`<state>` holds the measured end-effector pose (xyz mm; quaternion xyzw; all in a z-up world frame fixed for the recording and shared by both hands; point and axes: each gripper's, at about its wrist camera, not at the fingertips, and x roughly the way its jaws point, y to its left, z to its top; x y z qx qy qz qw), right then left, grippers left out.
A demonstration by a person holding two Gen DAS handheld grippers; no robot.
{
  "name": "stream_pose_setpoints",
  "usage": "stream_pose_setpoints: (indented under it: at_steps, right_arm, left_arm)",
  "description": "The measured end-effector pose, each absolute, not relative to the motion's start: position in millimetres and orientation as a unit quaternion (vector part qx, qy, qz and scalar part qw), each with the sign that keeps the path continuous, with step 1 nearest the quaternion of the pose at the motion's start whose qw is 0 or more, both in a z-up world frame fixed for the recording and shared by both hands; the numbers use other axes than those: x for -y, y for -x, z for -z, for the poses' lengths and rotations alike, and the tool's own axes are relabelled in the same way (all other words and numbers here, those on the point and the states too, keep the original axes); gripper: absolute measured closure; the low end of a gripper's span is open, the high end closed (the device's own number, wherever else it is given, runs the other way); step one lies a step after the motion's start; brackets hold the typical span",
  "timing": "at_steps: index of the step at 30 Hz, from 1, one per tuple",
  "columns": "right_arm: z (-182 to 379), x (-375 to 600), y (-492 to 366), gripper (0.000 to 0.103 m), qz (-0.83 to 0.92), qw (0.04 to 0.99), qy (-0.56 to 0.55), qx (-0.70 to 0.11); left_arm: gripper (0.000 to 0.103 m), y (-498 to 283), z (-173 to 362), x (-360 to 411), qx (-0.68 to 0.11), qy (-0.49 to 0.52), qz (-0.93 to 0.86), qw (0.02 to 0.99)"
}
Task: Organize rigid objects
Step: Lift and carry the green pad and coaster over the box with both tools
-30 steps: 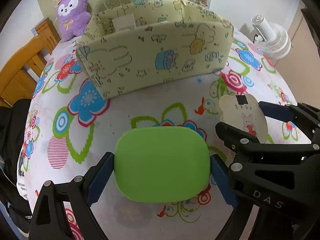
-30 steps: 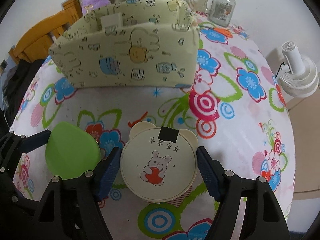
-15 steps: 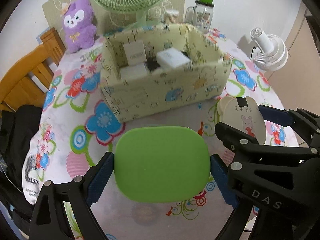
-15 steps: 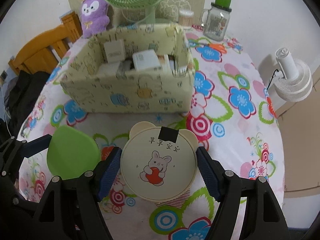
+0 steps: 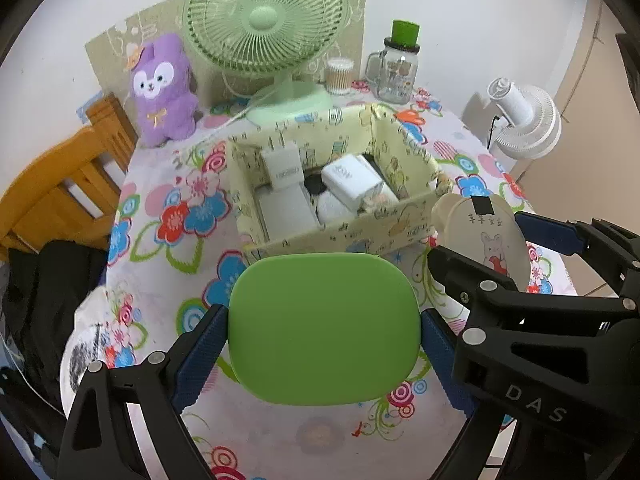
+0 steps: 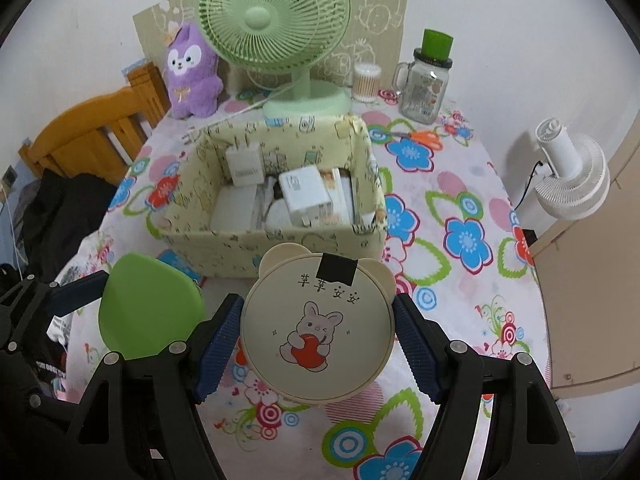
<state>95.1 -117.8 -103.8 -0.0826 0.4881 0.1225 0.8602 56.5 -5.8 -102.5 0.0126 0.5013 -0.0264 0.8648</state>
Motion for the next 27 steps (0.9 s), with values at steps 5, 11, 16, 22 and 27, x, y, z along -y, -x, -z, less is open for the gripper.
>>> stream_pose_setpoints:
  at_steps: [5, 11, 16, 22, 27]
  right_arm:
    - [89, 113, -96, 0.027, -0.115, 0.866, 0.083, -0.479]
    - [75, 108, -98, 0.027, -0.113, 0.87, 0.084, -0.473]
    - [69, 106, -104, 0.027, -0.118, 0.87, 0.089, -0.471]
    - [65, 102, -119, 0.027, -0.133, 0.867, 0.097, -0.469]
    - [64, 98, -136, 0.027, -0.159, 0.864, 0.106, -0.466]
  left_arm:
    - [0.008, -60, 89, 1, -0.492, -0.016, 0.032, 0.87]
    - [0.008, -64, 79, -2, -0.489, -0.022, 0.035, 0.871]
    - [0.008, -69, 74, -4, -0.484, -0.02, 0.03, 0.874]
    - [0.008, -81, 70, -6, -0.478, -0.014, 0.013, 0.878]
    - [0.008, -89, 69, -7, -0.473, -0.007, -0.007, 0.881]
